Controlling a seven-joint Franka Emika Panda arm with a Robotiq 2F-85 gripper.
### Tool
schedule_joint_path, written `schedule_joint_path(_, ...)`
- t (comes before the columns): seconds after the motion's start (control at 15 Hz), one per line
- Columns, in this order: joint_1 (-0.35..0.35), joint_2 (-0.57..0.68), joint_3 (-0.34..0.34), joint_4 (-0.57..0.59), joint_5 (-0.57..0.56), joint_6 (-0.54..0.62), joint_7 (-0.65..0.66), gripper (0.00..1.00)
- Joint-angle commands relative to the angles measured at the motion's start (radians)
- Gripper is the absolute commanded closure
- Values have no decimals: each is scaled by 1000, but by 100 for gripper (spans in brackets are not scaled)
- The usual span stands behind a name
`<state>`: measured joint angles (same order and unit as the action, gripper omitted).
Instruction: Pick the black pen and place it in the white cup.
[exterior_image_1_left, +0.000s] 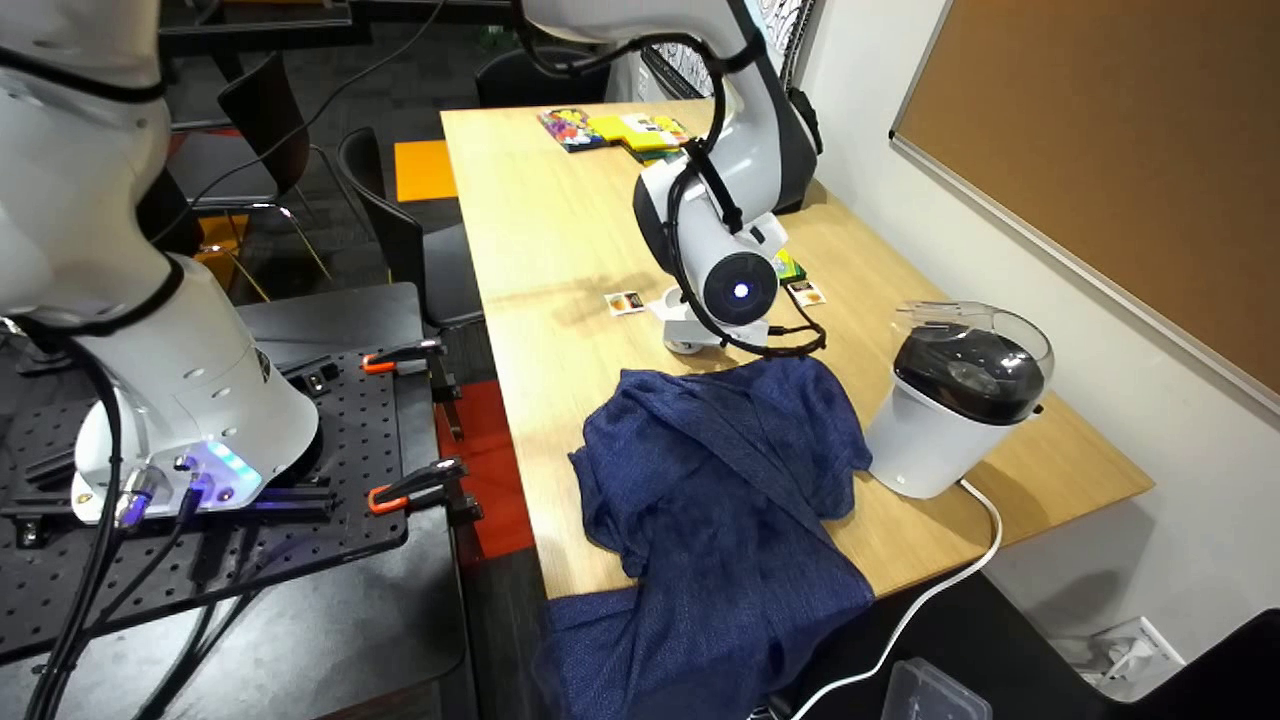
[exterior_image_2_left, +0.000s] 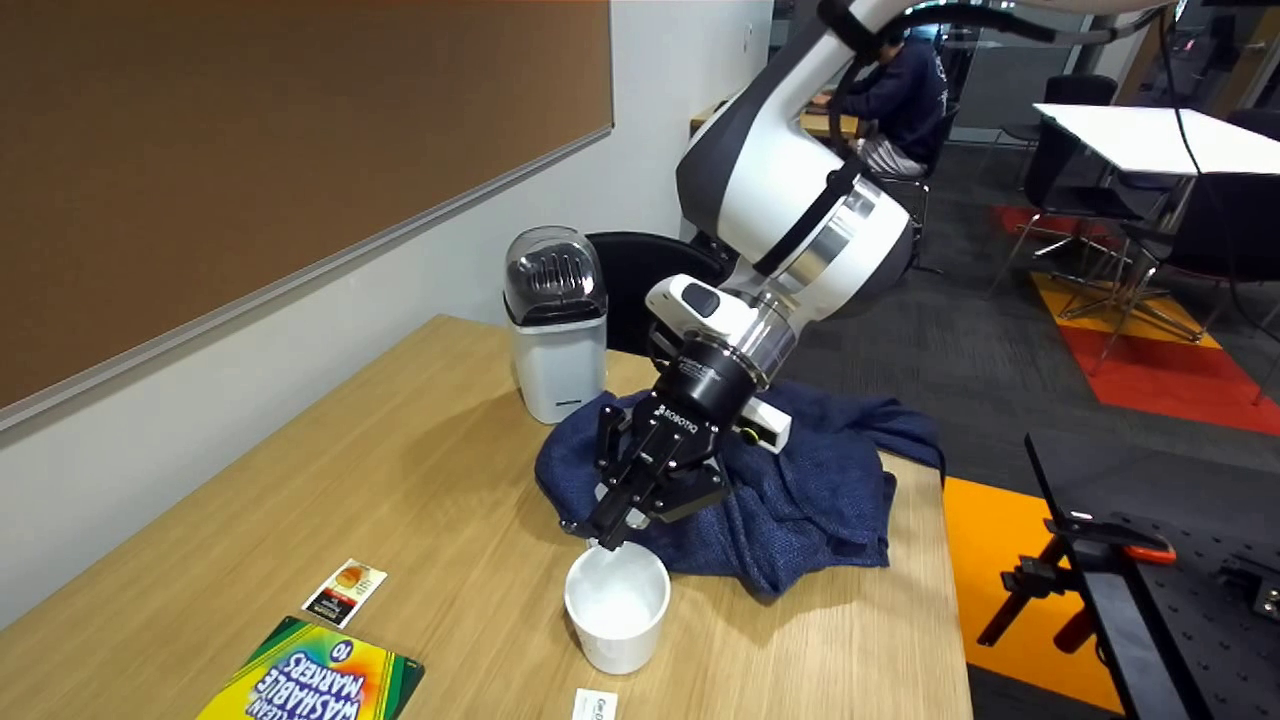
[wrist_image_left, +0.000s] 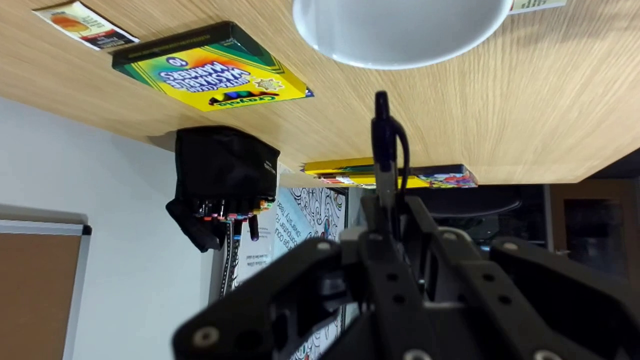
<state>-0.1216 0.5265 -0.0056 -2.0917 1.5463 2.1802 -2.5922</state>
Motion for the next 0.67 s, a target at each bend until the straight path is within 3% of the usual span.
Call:
schedule_joint_path(0.0, -2, 59, -24, 50, 44, -72, -46, 96)
schedule_joint_path(0.6, -19, 139, -54, 105, 38, -158, -7, 96)
